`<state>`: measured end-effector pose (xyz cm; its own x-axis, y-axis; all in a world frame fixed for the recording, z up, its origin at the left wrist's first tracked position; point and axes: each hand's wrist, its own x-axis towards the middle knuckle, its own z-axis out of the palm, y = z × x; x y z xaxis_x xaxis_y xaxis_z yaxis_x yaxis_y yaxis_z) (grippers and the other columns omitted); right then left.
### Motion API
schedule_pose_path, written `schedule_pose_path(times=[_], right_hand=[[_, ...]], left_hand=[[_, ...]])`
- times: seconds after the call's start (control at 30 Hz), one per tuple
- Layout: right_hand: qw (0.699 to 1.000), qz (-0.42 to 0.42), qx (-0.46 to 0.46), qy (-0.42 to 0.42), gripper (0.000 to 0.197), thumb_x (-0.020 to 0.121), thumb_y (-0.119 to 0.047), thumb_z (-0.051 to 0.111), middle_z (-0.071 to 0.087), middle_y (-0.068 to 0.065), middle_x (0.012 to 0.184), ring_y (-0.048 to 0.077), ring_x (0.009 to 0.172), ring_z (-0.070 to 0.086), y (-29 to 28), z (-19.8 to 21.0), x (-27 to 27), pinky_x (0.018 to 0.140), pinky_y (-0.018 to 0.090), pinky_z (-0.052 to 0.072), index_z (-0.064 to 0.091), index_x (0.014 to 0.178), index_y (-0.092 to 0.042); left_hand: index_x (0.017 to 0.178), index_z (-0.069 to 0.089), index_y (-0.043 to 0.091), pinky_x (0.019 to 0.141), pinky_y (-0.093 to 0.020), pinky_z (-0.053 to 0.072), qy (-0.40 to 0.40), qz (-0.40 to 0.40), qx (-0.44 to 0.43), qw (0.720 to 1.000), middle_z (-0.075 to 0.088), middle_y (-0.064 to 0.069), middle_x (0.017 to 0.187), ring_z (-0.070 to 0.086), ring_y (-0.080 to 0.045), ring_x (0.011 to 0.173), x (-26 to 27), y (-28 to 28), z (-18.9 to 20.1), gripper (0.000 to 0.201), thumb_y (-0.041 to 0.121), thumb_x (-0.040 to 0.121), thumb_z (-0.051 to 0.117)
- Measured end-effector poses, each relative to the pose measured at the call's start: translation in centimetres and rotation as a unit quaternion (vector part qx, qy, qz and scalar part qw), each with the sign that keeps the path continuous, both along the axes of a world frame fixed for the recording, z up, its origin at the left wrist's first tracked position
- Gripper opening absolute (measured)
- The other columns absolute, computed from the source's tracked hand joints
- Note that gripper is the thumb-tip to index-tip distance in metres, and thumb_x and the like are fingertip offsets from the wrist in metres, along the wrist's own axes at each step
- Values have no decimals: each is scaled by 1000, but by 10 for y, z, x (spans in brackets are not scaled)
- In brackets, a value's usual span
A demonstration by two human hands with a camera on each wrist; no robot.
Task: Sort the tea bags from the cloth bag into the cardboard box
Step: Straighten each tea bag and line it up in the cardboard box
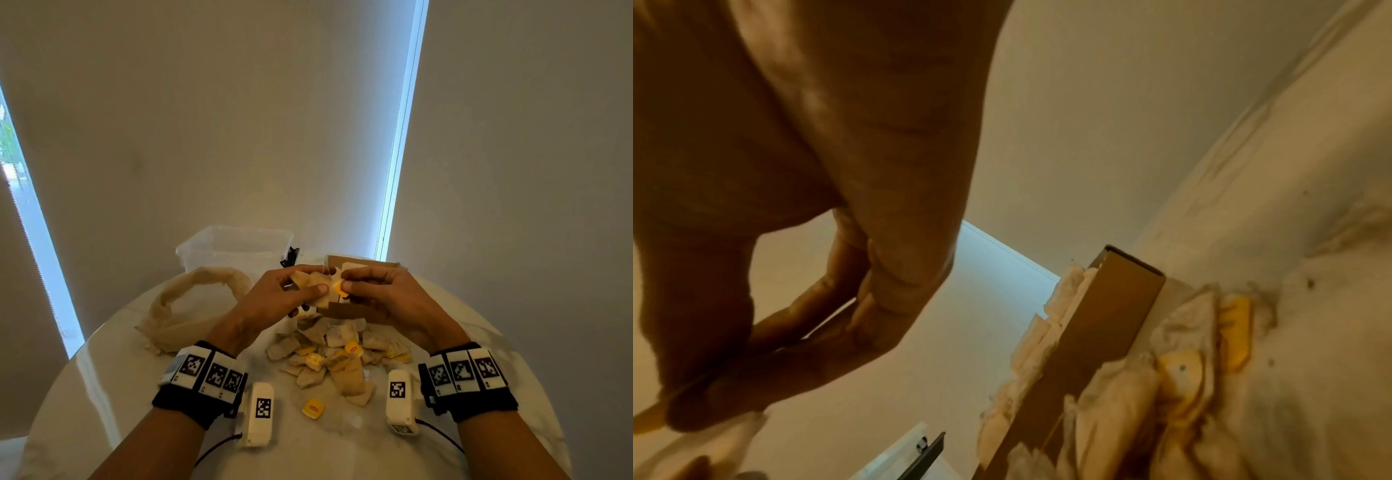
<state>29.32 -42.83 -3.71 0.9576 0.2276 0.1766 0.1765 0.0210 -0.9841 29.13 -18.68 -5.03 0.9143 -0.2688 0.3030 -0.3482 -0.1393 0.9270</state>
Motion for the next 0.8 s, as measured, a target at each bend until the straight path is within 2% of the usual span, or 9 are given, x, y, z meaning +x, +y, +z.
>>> schedule_pose_path(times=[0.1, 0.17, 0.23, 0.33, 0.4, 0.6, 0.7, 0.8], right_hand=[[997, 24, 57, 37, 33, 90, -3, 78, 79, 17, 116, 32, 105, 78, 4, 1, -1, 84, 38, 65, 75, 123, -5], [997, 27, 69, 37, 33, 91, -1, 77, 78, 18, 117, 34, 106, 77, 8, 0, -2, 89, 46, 64, 74, 123, -4], [999, 11, 50, 7, 33, 90, -4, 80, 79, 15, 116, 34, 107, 77, 11, 0, -4, 93, 51, 62, 74, 122, -7], [998, -23, -16, -59, 31, 87, -11, 85, 81, 7, 109, 26, 102, 79, 14, 0, -6, 87, 43, 65, 78, 117, -12], [994, -42, -51, -86, 29, 87, -15, 87, 82, 2, 104, 21, 98, 79, 15, -2, -5, 83, 37, 66, 79, 114, -16], [986, -77, -99, -110, 31, 82, -25, 92, 80, -10, 105, 11, 98, 78, 17, -5, -3, 86, 41, 66, 79, 110, -26], [990, -72, -88, -88, 41, 81, -22, 92, 82, -7, 102, 15, 96, 79, 15, -5, -2, 88, 48, 66, 75, 118, -27], [989, -27, -111, -94, 49, 86, -20, 89, 82, -2, 103, 16, 100, 79, 13, -5, -5, 91, 44, 65, 72, 130, -32]], left_hand=[[121, 78, 36, 63, -29, 50, -11, 16, 1, 1000, 79, 5, 104, 68, -8, 76, 1, -2, -1, 30, 24, 93, 80], [121, 78, 36, 63, -28, 51, -13, 21, -2, 1000, 79, 4, 99, 69, -9, 77, 1, -4, -2, 31, 26, 92, 81], [123, 77, 32, 61, -22, 51, -19, 20, -4, 1000, 79, 5, 96, 70, -6, 77, -1, -6, -2, 33, 25, 91, 82], [126, 76, 24, 60, -15, 51, -25, 15, -3, 1000, 79, 5, 98, 72, -4, 78, -2, -8, 1, 37, 17, 90, 83], [125, 76, 21, 61, -15, 53, -25, 5, -8, 1000, 79, 6, 99, 73, -3, 80, -2, -8, 1, 39, 10, 88, 83], [130, 73, 17, 67, -13, 54, -30, -20, 6, 999, 78, 6, 109, 72, 2, 90, -3, -8, 1, 47, 3, 87, 83], [131, 74, 19, 66, -14, 53, -30, -19, 25, 999, 79, 5, 110, 73, 0, 90, 0, -5, 0, 43, 7, 90, 81], [126, 76, 21, 63, -15, 52, -23, -21, 49, 998, 80, 5, 102, 73, -3, 86, -1, -4, 0, 34, 10, 94, 77]])
